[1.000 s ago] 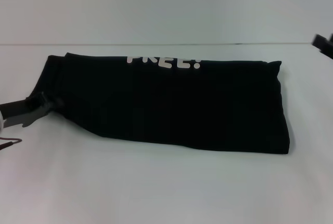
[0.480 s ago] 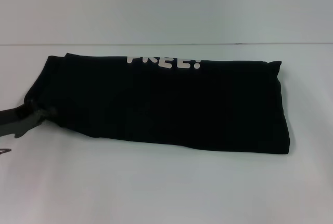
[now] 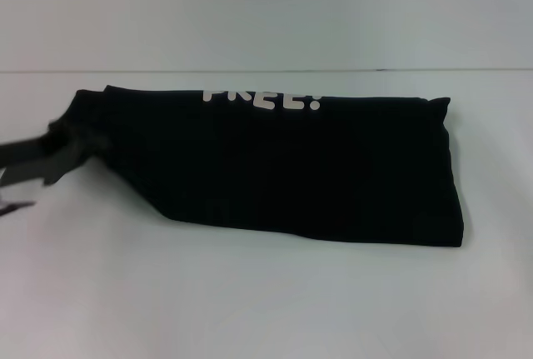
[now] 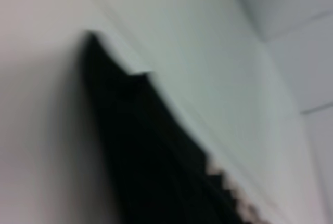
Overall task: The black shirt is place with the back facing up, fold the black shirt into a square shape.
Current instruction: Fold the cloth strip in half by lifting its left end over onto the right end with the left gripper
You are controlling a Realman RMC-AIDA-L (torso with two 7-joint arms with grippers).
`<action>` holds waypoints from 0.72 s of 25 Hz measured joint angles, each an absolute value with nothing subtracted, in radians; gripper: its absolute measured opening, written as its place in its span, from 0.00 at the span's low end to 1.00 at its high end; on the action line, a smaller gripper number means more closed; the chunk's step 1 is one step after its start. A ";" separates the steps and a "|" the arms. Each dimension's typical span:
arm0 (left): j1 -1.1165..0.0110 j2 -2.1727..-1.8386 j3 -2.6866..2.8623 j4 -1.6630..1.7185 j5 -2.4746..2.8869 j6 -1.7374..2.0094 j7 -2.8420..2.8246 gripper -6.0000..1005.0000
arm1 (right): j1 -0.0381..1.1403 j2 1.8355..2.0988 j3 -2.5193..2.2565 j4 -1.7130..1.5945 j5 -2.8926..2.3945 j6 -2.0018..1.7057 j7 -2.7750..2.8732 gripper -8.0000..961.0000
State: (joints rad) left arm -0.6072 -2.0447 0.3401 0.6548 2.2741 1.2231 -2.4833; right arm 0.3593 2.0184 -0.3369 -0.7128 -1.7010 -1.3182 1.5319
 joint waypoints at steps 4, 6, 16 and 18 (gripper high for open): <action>-0.708 -2.040 0.358 0.656 2.255 1.272 -2.497 0.05 | 0.358 2.019 -0.337 -0.711 -1.701 -1.321 1.532 0.53; -0.736 -2.039 0.372 0.657 2.254 1.279 -2.503 0.05 | 0.361 2.020 -0.339 -0.710 -1.701 -1.322 1.532 0.53; -1.029 -2.143 0.626 0.671 2.218 1.275 -2.536 0.05 | 0.376 2.020 -0.346 -0.705 -1.700 -1.324 1.536 0.52; -1.067 -2.167 0.693 0.656 2.211 1.246 -2.530 0.05 | 0.379 2.020 -0.346 -0.699 -1.700 -1.322 1.536 0.52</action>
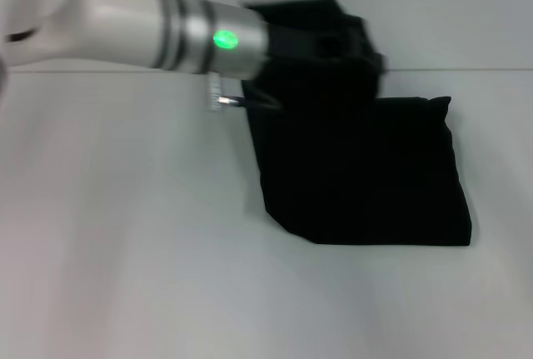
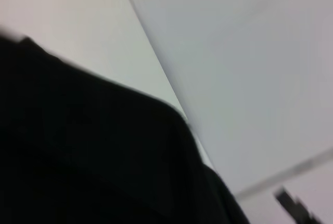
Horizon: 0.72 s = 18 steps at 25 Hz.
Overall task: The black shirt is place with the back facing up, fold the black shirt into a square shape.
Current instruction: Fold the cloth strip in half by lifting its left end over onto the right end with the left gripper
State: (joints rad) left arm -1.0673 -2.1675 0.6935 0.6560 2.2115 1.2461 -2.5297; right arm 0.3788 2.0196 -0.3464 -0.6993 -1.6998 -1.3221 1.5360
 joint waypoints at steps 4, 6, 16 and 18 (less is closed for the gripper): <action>-1.127 -2.177 0.979 0.526 2.112 1.125 -2.487 0.05 | 0.382 2.021 -0.347 -0.698 -1.700 -1.321 1.536 0.51; -1.144 -2.177 1.157 0.476 2.049 1.051 -2.458 0.05 | 0.384 2.022 -0.347 -0.698 -1.700 -1.322 1.536 0.51; -0.985 -2.170 1.588 0.793 1.950 1.109 -2.300 0.14 | 0.393 2.003 -0.349 -0.676 -1.701 -1.317 1.551 0.50; -0.951 -2.164 1.548 0.832 1.960 1.171 -2.282 0.21 | 0.394 1.993 -0.353 -0.675 -1.701 -1.316 1.572 0.50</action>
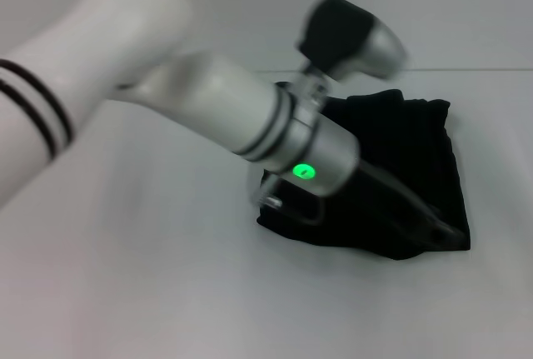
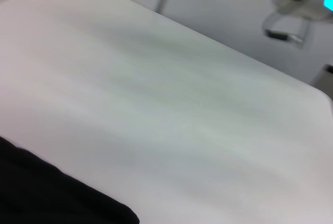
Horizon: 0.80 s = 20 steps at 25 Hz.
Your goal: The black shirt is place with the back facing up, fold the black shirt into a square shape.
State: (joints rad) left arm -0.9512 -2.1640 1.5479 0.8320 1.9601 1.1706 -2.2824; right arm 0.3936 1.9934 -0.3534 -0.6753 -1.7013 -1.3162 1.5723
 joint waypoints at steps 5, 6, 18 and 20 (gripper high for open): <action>-0.858 -2.131 1.217 0.822 1.966 1.250 -2.396 0.44 | 0.415 1.959 -0.407 -0.676 -1.785 -1.316 1.694 0.50; -0.843 -2.123 1.162 0.816 1.966 1.261 -2.418 0.47 | 0.427 1.949 -0.413 -0.678 -1.831 -1.318 1.741 0.50; -0.665 -2.011 0.684 0.792 1.965 1.423 -2.494 0.85 | 0.732 1.880 -0.628 -0.690 -2.399 -1.394 2.351 0.49; -0.653 -2.009 0.651 0.797 1.965 1.435 -2.483 0.90 | 0.791 1.886 -0.669 -0.690 -2.465 -1.388 2.410 0.49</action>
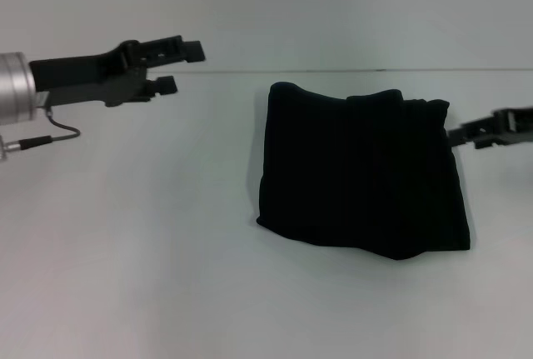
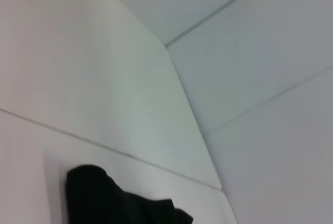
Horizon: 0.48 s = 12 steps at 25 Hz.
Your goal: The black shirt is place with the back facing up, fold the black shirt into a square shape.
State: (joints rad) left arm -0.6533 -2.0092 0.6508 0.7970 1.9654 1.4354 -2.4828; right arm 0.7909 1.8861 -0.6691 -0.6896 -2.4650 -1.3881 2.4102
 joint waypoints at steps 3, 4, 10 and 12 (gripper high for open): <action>-0.646 -2.009 0.627 0.798 1.966 1.440 -2.472 0.93 | 0.872 1.904 -0.727 -0.685 -2.543 -1.376 2.485 0.48; -0.644 -2.009 0.625 0.798 1.966 1.440 -2.469 0.94 | 0.896 1.913 -0.748 -0.684 -2.562 -1.367 2.508 0.48; -0.636 -2.015 0.620 0.790 1.965 1.430 -2.458 0.94 | 0.964 1.956 -0.852 -0.649 -2.590 -1.312 2.546 0.48; -0.634 -2.015 0.615 0.789 1.963 1.429 -2.456 0.94 | 0.975 1.967 -0.880 -0.632 -2.591 -1.293 2.544 0.47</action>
State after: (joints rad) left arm -0.6343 -2.0151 0.6151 0.7892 1.9631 1.4293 -2.4561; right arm 0.9752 1.9665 -0.8802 -0.6321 -2.5911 -1.2933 2.5443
